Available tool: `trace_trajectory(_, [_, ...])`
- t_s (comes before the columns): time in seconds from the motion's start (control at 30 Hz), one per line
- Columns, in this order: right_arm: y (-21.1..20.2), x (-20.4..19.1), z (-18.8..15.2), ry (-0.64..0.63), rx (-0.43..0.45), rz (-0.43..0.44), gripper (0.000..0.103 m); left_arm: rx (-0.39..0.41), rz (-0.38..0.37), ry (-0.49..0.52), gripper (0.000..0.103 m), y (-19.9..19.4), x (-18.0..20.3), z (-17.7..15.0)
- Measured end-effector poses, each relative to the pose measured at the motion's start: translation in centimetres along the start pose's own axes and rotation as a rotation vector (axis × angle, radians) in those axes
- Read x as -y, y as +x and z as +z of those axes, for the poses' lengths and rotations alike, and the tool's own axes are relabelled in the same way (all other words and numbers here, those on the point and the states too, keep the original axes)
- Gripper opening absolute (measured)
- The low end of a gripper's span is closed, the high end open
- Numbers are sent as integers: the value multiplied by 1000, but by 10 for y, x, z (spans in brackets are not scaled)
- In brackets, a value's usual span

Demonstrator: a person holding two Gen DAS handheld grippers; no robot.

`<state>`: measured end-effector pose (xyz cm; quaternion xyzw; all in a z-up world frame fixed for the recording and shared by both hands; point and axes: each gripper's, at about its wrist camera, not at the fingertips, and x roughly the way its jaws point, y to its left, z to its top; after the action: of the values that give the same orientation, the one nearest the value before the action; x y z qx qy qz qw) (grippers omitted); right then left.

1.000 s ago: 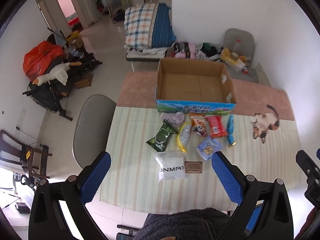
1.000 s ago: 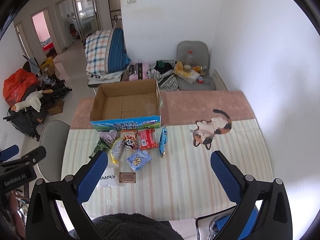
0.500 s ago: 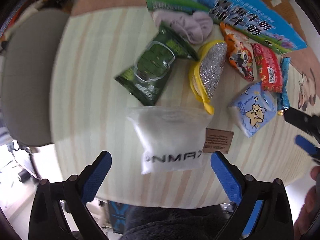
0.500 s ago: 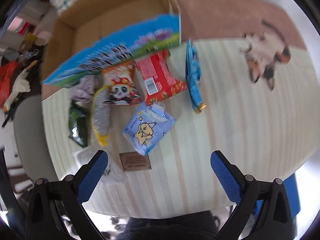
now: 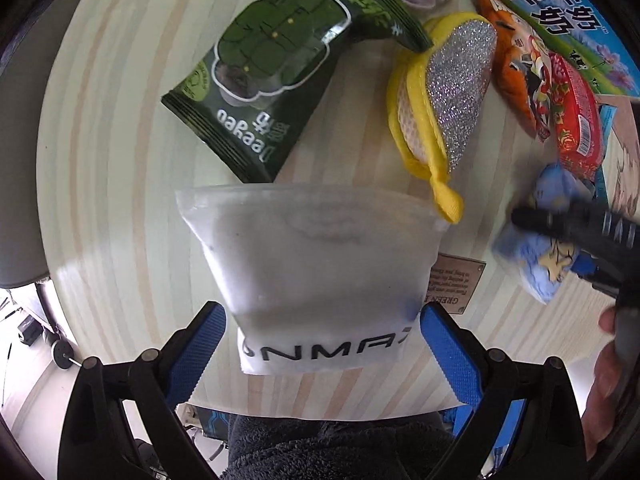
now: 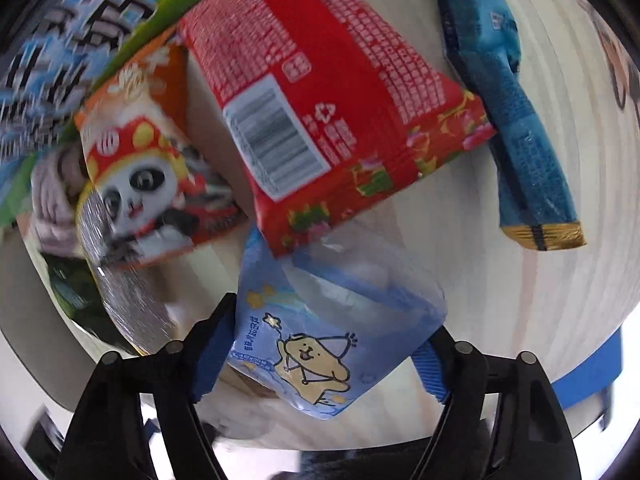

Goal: Organize soft objects
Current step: 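Grasp the white ONMAX bag with left gripper while right grasps blue tissue pack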

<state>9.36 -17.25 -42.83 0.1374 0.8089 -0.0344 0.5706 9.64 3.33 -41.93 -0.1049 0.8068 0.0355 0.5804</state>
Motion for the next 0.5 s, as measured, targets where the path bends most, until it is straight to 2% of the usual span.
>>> trace_trajectory(0.17, [39, 4, -17, -249, -5, -154, 71, -11, -4, 36, 100, 22, 13, -8])
trace_trajectory(0.23, [49, 6, -21, -282, 12, -171, 75, -10, 30, 58, 100, 33, 16, -10])
trace_trajectory(0.3, [55, 12, -31, -270, 37, -187, 80, -6, 51, 67, 100, 40, 17, -17])
trace_trajectory(0.33, [55, 6, -18, -258, 55, -164, 80, -3, 54, 61, 97, 43, 16, -20])
trace_trajectory(0.37, [63, 7, -15, -234, 66, -157, 80, 6, 62, 53, 92, 45, 15, -24])
trace_trajectory(0.4, [70, 8, -13, -214, 72, -150, 80, 21, 81, 50, 83, 46, 13, -28])
trace_trajectory(0.47, [93, 8, -4, -168, 75, -112, 80, 43, 75, 47, 79, 47, 10, -37])
trace_trajectory(0.5, [89, 7, -5, -157, 72, -107, 79, 53, 74, 43, 77, 46, 9, -42])
